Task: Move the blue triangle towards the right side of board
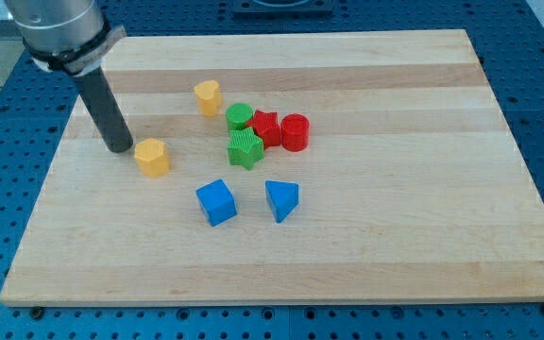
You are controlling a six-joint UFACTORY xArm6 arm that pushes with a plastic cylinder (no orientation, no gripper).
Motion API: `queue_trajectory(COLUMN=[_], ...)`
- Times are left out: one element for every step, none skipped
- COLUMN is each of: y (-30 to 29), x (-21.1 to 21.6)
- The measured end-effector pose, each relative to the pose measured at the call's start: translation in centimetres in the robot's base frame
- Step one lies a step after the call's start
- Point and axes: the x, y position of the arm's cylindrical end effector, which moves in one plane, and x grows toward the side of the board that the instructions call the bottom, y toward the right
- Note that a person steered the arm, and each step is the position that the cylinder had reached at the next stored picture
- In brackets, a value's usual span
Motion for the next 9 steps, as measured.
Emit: queue_trajectory(y=[6.0,11.9,16.7,19.8,20.0,19.4,22.0,22.8,28.0], x=[2.3,6.1,7.4,7.8,9.5,13.2,10.1,8.0,9.6])
